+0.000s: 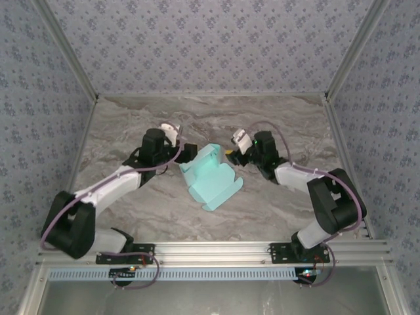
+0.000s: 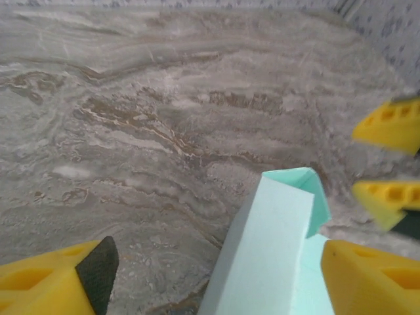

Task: Fold the paper box

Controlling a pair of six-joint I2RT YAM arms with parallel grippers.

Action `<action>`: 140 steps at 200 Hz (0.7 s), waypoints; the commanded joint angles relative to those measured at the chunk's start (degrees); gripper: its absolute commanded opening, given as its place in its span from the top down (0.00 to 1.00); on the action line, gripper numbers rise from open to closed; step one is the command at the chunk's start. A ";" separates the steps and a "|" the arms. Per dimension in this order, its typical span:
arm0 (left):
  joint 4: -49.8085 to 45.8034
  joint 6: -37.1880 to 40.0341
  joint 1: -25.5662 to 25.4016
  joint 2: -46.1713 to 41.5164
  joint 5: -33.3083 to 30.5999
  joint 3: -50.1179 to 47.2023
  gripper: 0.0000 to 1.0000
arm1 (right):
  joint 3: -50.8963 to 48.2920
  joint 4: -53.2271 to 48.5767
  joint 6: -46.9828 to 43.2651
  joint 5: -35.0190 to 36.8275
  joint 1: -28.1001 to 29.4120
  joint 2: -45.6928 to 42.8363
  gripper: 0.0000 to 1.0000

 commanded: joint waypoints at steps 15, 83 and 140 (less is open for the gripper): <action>1.40 1.87 -0.45 5.25 5.01 3.42 0.23 | 6.15 -10.39 -11.98 -16.77 -2.44 4.12 0.35; 3.27 2.60 -0.12 9.46 8.10 3.05 0.27 | 27.56 -46.78 -45.31 -21.45 -5.93 14.31 0.34; 4.05 1.16 -0.10 13.12 11.75 4.94 0.35 | 31.12 -43.30 -42.53 -21.78 -1.10 20.39 0.35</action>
